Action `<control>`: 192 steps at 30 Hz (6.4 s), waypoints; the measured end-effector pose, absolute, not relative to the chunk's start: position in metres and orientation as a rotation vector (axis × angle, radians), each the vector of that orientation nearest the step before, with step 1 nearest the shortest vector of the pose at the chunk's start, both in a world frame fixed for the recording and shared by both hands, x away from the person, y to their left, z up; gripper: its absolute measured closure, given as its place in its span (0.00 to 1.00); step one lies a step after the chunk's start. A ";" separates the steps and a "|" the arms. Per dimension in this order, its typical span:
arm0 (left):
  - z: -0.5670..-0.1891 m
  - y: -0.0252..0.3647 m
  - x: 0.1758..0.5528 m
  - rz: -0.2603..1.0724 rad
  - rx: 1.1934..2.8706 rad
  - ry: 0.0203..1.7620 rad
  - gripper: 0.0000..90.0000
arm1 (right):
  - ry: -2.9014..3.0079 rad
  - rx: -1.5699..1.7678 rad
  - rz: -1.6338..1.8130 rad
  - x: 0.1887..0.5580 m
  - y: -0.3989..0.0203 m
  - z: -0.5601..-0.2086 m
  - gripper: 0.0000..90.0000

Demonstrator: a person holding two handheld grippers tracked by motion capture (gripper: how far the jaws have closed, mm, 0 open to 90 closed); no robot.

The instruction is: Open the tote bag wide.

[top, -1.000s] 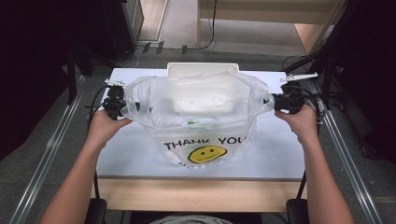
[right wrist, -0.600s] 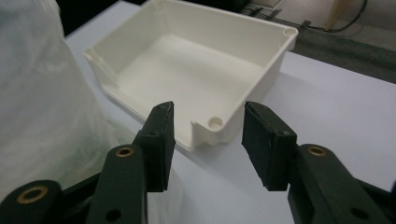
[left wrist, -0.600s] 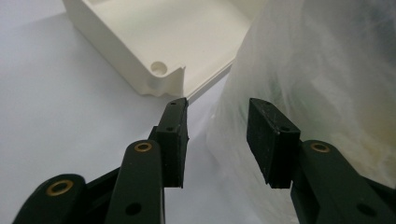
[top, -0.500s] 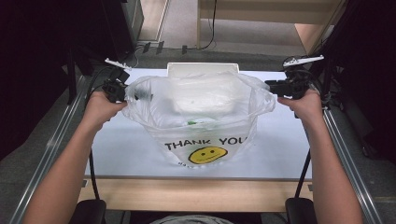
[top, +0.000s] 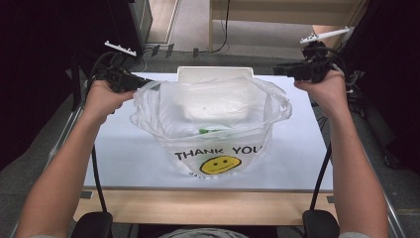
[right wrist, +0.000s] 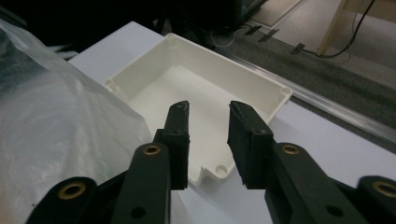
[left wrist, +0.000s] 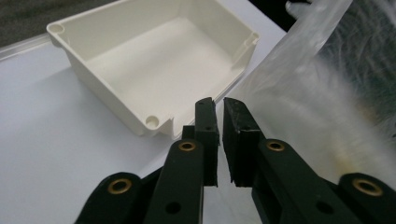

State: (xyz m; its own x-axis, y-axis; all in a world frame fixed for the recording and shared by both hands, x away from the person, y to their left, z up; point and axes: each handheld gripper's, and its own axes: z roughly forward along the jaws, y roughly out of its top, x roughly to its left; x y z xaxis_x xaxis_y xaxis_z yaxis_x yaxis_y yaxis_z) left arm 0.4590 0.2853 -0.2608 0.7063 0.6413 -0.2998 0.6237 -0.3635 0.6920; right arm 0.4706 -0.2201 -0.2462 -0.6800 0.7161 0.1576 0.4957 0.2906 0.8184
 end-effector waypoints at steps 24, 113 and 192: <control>-0.206 0.215 0.436 0.009 2.146 0.730 1.00 | 2.541 0.807 1.437 0.436 -0.145 -0.209 1.00; -0.396 0.185 0.418 -0.122 2.296 0.900 0.98 | 2.675 1.026 1.254 0.409 -0.113 -0.390 0.98; -0.454 0.283 0.426 0.003 2.038 1.410 1.00 | 2.326 1.630 0.907 0.416 -0.225 -0.468 1.00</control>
State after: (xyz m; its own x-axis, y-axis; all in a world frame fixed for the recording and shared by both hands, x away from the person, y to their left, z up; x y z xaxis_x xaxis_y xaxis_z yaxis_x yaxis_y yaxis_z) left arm 0.4258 0.2833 -0.4536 0.4213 0.8373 -0.3485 0.8358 -0.2092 0.5076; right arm 0.4156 -0.2251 -0.4676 -0.3933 0.8961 0.2058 0.7988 0.2223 0.5590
